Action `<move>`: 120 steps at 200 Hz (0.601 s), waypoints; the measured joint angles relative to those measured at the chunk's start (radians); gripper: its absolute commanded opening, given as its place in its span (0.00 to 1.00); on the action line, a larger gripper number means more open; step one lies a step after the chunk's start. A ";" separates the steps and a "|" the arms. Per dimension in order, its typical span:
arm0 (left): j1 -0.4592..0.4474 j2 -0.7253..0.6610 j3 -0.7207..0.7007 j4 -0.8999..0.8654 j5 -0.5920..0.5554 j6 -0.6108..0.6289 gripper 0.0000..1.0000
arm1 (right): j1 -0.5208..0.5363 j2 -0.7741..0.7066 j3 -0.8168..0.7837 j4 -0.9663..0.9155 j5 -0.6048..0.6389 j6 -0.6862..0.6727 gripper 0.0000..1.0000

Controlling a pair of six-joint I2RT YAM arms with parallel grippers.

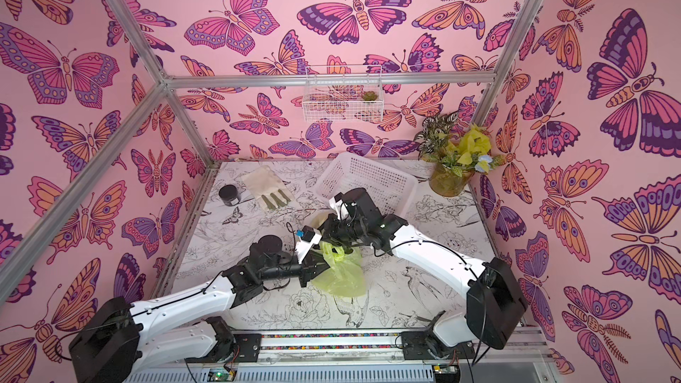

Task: Place the pineapple into a plastic bag & tie a knot
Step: Cross the plastic bag at the center of the board.

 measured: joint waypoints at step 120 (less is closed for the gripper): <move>0.123 -0.405 0.029 -0.243 -0.223 0.167 0.35 | -0.092 -0.020 -0.027 -0.003 -0.114 -0.076 0.00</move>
